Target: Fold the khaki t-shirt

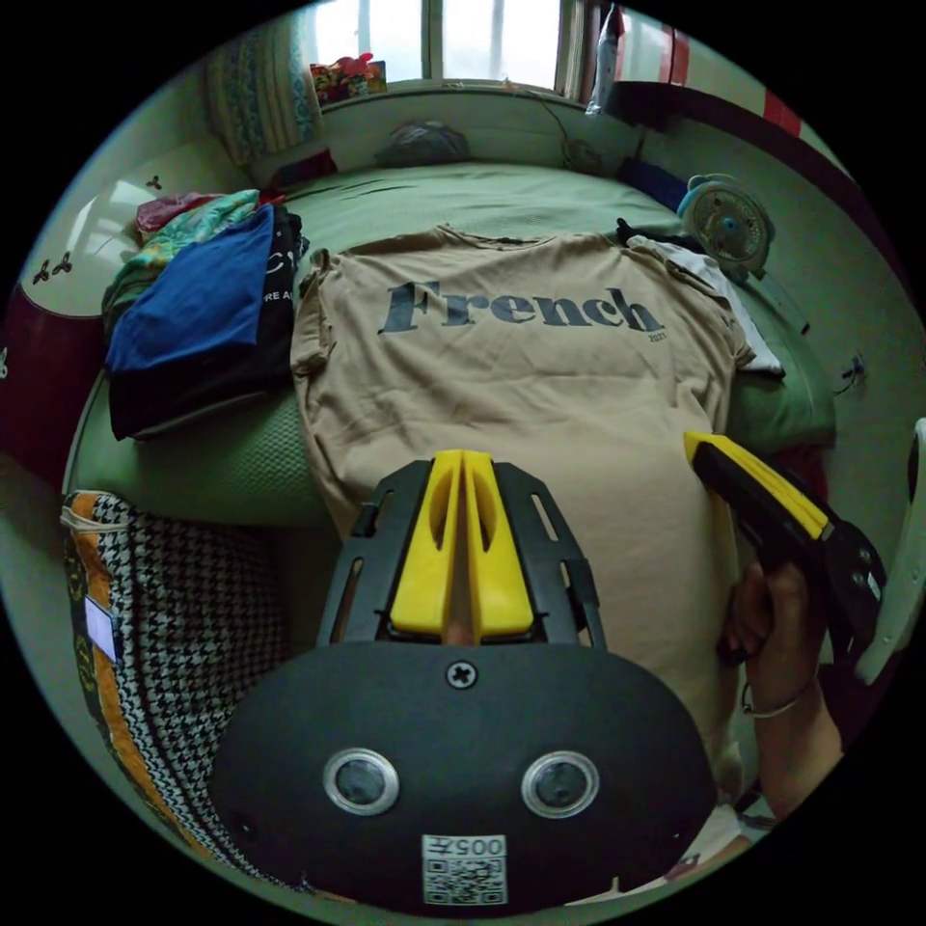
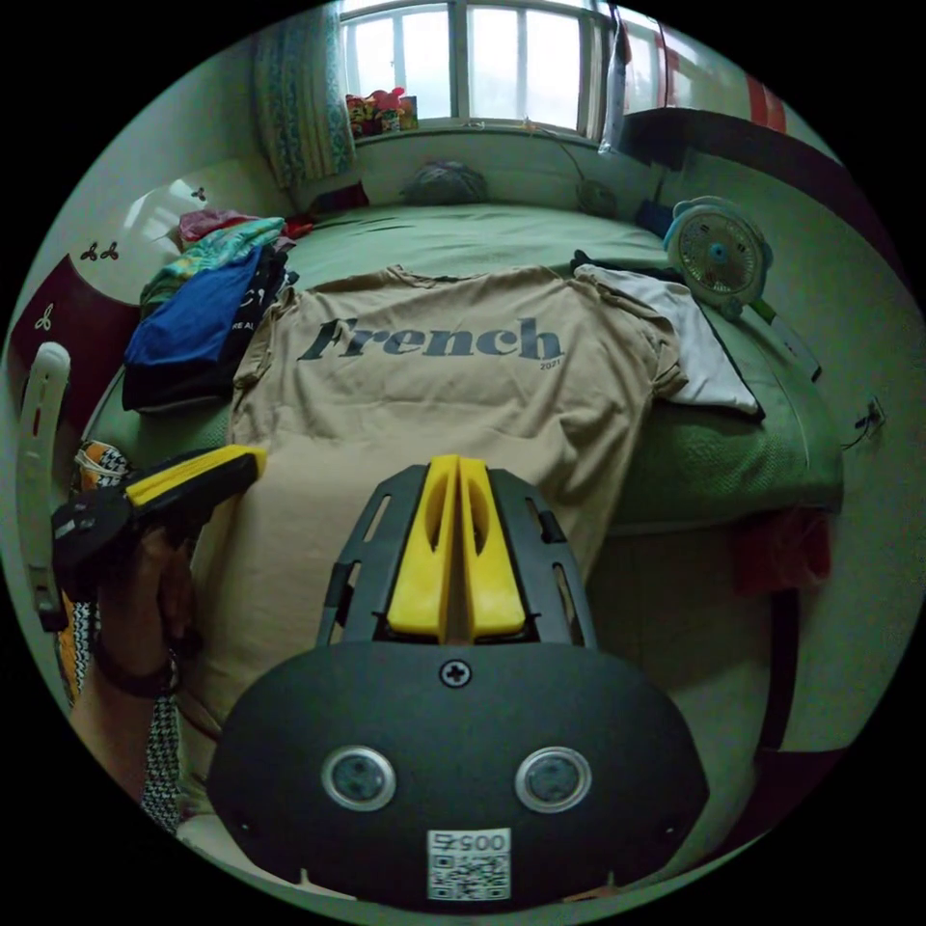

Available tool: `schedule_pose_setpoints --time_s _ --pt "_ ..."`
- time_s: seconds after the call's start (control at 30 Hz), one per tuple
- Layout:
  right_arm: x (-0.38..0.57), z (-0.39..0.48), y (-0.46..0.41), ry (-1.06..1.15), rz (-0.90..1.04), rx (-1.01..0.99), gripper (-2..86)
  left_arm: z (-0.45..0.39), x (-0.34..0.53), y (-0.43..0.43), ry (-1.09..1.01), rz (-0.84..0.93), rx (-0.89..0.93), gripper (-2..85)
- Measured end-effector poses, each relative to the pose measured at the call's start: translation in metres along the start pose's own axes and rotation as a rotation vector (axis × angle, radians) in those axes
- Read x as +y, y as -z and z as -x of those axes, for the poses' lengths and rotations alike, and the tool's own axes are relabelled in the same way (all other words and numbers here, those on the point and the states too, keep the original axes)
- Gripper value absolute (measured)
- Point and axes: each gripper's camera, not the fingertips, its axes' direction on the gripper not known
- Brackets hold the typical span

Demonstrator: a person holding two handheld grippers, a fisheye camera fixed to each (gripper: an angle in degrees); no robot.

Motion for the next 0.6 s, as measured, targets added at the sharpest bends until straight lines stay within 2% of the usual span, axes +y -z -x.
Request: schedule_pose_setpoints --time_s 0.6 --pt "-0.0068 -0.0089 -0.0038 0.0 -0.002 -0.007 -0.9 0.0055 -0.0092 -0.0019 -0.005 -0.001 -0.012 -0.6"
